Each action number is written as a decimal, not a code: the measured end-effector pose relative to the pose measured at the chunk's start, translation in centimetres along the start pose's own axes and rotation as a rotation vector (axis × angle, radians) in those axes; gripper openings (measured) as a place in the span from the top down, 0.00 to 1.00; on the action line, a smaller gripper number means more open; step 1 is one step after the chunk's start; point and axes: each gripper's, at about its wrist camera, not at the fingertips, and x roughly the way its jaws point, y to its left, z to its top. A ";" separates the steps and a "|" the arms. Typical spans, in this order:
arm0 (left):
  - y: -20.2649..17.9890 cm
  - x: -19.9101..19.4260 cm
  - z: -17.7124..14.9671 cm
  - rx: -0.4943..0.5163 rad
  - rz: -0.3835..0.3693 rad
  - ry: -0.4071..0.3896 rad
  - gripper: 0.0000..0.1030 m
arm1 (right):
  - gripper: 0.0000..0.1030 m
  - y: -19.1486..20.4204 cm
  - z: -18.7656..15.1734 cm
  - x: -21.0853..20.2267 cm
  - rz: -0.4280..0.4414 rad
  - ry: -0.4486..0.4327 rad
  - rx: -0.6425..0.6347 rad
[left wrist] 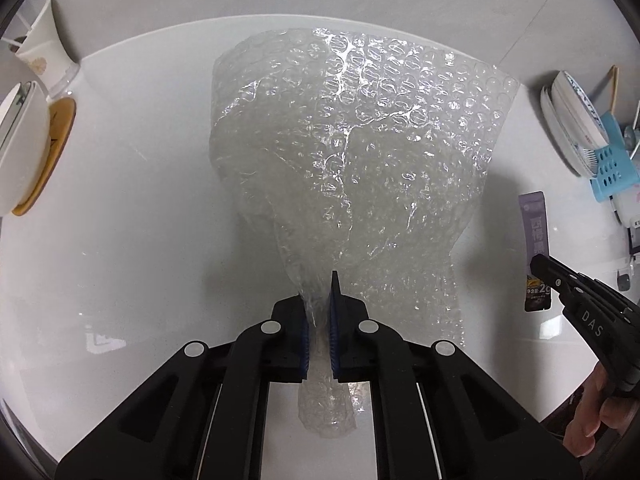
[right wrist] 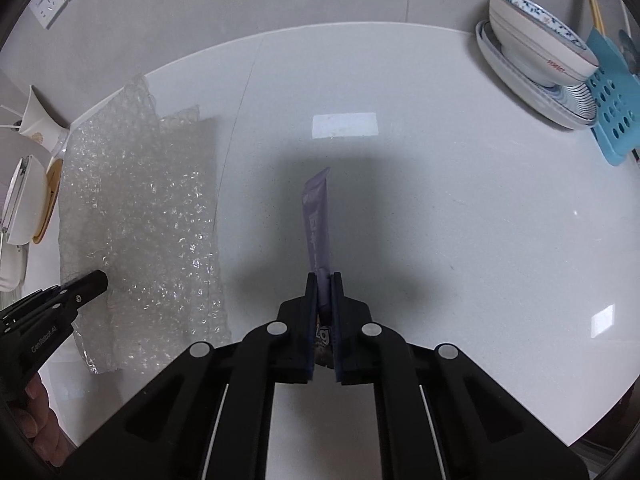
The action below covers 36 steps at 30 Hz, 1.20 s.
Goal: Collect trash
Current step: 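Lift the bubble wrap and purple snack stick off the counter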
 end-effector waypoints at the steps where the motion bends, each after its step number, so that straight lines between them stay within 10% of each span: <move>1: 0.3 -0.3 -0.2 0.001 -0.004 -0.005 0.94 | 0.95 -0.3 0.3 -0.1 -0.001 -0.007 -0.001; 36: 0.2 -7.9 -9.3 -0.010 -0.087 -0.127 0.94 | 0.95 -3.2 -10.7 -14.1 0.059 -0.210 -0.039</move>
